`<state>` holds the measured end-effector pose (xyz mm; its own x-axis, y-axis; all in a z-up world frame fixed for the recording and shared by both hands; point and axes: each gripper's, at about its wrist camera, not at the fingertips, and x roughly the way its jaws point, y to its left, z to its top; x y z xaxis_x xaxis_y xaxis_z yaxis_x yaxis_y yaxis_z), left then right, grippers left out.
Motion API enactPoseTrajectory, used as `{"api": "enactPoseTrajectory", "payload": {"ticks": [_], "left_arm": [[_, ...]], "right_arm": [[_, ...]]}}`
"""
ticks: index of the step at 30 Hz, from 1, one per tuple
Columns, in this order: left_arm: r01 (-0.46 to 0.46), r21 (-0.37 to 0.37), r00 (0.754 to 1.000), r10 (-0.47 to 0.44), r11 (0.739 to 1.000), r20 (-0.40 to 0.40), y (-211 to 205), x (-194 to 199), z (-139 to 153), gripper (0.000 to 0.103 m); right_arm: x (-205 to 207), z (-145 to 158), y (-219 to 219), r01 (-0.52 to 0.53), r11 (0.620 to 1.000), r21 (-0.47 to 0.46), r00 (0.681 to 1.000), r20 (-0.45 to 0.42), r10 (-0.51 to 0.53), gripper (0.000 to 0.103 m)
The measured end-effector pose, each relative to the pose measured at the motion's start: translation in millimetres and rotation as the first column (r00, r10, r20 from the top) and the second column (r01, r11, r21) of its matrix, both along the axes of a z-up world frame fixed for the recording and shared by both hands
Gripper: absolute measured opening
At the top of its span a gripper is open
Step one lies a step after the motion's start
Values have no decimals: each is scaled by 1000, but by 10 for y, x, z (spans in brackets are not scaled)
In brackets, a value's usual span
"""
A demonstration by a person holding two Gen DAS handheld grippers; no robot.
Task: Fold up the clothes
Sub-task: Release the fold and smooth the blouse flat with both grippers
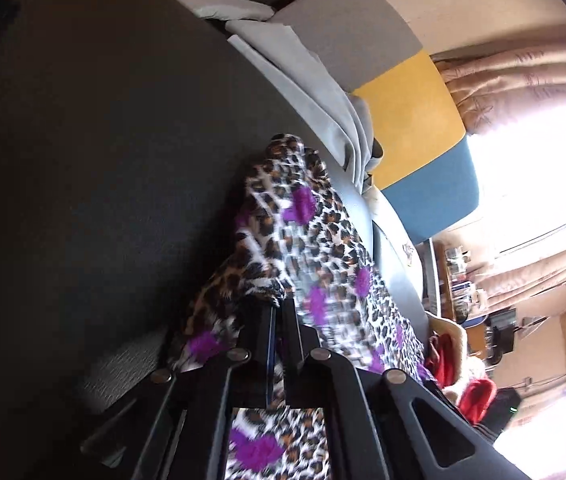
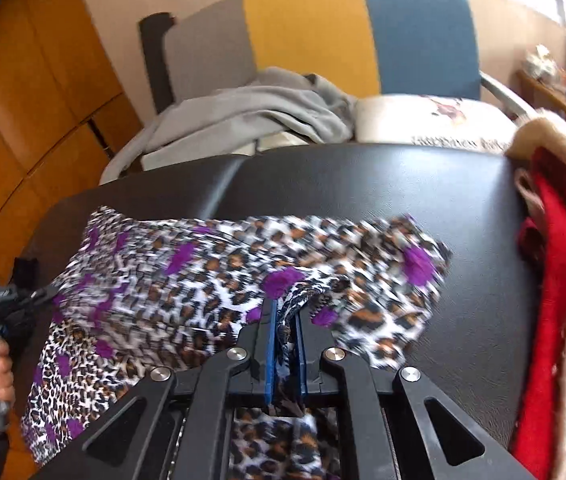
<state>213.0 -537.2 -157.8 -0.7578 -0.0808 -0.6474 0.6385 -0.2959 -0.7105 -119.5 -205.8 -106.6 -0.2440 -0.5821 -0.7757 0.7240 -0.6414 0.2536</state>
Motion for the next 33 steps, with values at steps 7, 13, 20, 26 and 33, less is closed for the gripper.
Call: {"api": "enactPoseTrajectory", "payload": {"ticks": [7,13,20,26,33], "left_arm": [[51,-38,987,-44,998,156,89,11,23,6],[91,-215,984,-54,972,173,279,-59,500,10],[186,-328,957,-95,926,274,135,-714,410,12],[213,-350,936,-88,912,342,-34,-924,88,14],[262,-407,910,-85,875,405,-34,-998,130,14]], "right_arm": [[79,71,90,100,995,21,992,-83,-98,56],[532,417,-182,-119,990,-75,972,-213,101,61],[304,-151,-364,-118,990,70,983,-131,127,64],[185,-332,-187,-127,990,64,979,-153,136,69],[98,-339,-239,-142,986,86,973,-170,155,79]]}}
